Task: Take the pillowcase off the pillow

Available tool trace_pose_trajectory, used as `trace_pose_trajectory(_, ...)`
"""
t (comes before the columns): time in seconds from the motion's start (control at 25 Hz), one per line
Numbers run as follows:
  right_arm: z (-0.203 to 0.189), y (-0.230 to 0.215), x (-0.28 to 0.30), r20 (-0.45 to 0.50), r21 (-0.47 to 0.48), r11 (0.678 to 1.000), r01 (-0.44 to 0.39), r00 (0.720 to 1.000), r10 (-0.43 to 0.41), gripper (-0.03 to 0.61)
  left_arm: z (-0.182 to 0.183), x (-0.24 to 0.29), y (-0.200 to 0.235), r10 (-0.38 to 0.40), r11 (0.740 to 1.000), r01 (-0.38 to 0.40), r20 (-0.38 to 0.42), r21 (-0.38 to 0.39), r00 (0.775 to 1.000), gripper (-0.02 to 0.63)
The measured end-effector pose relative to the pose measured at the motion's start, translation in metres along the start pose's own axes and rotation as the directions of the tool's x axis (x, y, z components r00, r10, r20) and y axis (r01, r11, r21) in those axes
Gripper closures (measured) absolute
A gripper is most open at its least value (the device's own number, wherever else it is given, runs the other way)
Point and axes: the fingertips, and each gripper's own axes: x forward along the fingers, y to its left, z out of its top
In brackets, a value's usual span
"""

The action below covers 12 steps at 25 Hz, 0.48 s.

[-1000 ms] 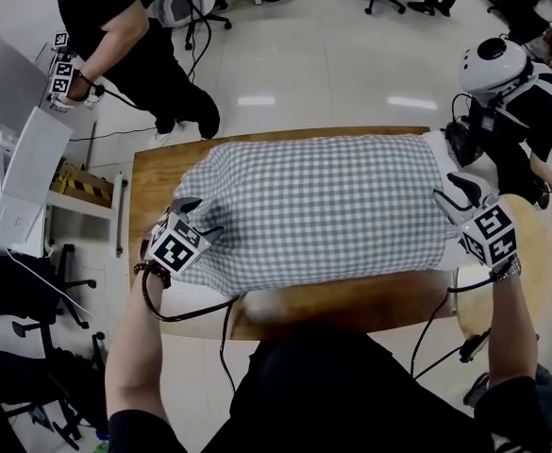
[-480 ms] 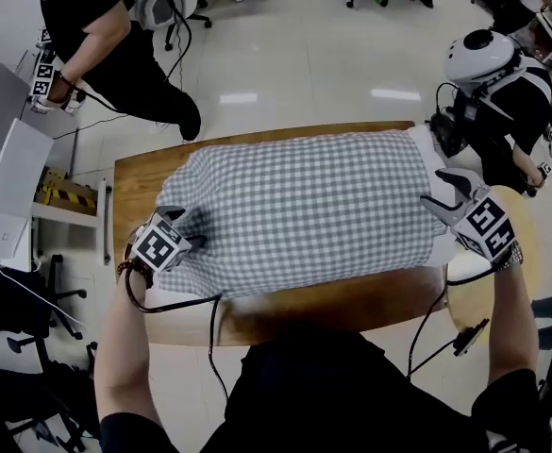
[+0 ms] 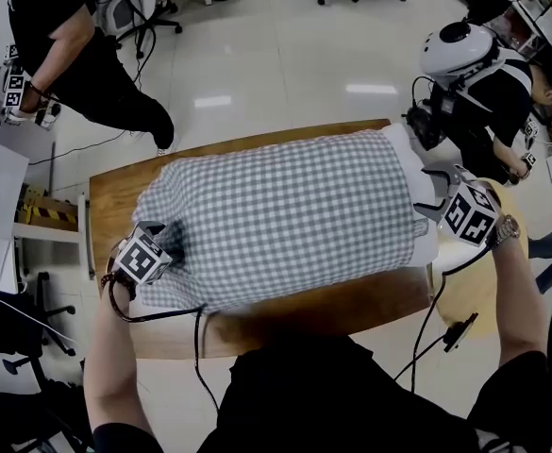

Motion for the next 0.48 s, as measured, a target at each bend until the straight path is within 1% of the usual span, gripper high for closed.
trace_pose_trajectory(0.12,-0.011,0.003,0.017,-0.046,-0.085,0.995,-0.045,0.998,0.041,0.253,0.0,0.007,-0.001,-0.012,1.0,0.012,-0.011,0.008,1.0,0.282)
trace_pose_trajectory(0.28,-0.012,0.005,0.039,-0.06,-0.169,0.981,-0.092,0.995,0.083,0.242,0.0,0.013,0.0,-0.022,1.0,0.022,-0.024,0.016,0.999,0.284)
trace_pose_trajectory(0.36,-0.02,0.003,0.045,-0.072,-0.186,0.976,-0.117,0.992,0.105,0.242,0.007,0.02,-0.002,-0.027,0.999,0.028,-0.027,0.022,0.999,0.288)
trace_pose_trajectory(0.48,-0.028,0.003,0.048,-0.081,-0.177,0.974,-0.141,0.988,0.129,0.244,0.017,0.029,-0.004,-0.036,0.999,0.037,-0.014,0.036,0.999,0.302)
